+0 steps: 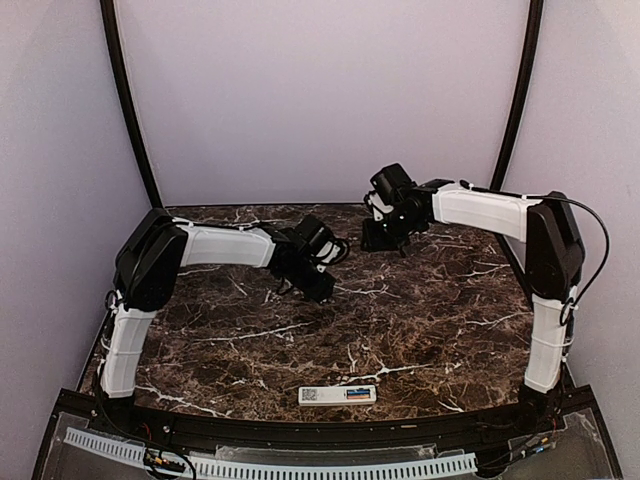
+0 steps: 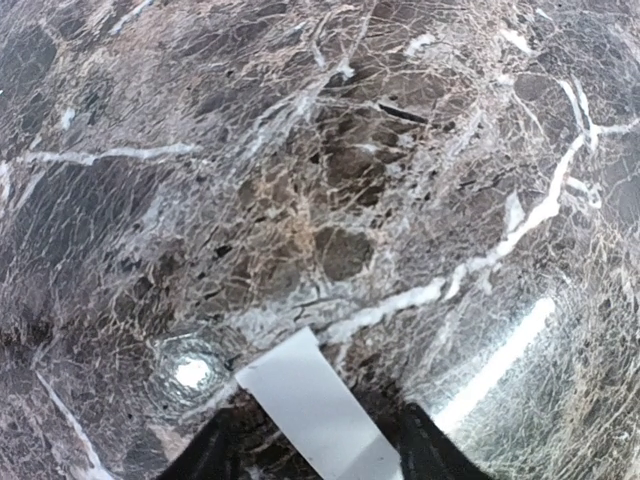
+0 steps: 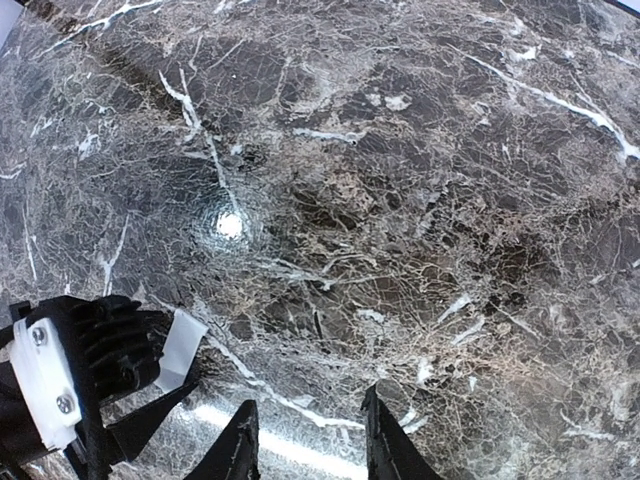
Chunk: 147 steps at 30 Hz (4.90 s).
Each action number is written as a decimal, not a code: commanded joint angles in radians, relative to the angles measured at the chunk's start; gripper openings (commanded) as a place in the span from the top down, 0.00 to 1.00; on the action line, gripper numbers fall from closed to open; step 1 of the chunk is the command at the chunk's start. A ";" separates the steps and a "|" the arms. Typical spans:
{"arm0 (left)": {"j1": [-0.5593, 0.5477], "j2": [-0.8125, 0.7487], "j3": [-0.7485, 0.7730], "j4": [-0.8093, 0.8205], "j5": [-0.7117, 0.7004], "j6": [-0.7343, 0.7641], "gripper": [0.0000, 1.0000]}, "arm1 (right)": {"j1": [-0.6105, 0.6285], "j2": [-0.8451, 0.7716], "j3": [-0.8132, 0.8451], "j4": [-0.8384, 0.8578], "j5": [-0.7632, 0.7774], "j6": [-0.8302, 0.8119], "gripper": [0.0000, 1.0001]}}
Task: Load the batteries into the remote control
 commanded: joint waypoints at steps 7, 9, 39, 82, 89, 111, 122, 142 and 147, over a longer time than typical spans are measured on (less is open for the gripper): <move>-0.003 -0.019 -0.126 -0.125 0.136 0.026 0.64 | 0.016 -0.080 -0.061 0.004 0.012 -0.022 0.66; -0.003 -0.049 -0.173 -0.102 0.165 0.043 0.67 | 0.018 -0.091 -0.079 0.012 -0.016 -0.025 0.66; 0.000 0.022 -0.089 -0.093 0.106 0.099 0.48 | 0.039 -0.196 -0.230 0.026 -0.075 -0.057 0.63; -0.019 -0.385 -0.669 0.310 0.145 0.098 0.89 | 0.126 -0.146 -0.314 0.156 -0.334 0.059 0.61; -0.037 -0.411 -0.685 0.235 0.137 0.071 0.89 | 0.156 -0.111 -0.307 0.158 -0.342 0.067 0.61; -0.290 -0.534 -0.766 -0.174 0.023 -0.343 0.73 | 0.191 -0.135 -0.295 0.121 -0.334 0.062 0.60; -0.293 -0.642 -0.829 -0.159 0.073 -0.329 0.56 | 0.224 -0.138 -0.296 0.113 -0.321 0.064 0.60; -0.266 -0.484 -0.614 -0.260 0.111 -0.050 0.36 | 0.252 -0.176 -0.366 0.136 -0.301 0.065 0.58; -0.233 -0.443 -0.573 -0.309 0.125 0.007 0.39 | 0.254 -0.189 -0.391 0.144 -0.298 0.063 0.58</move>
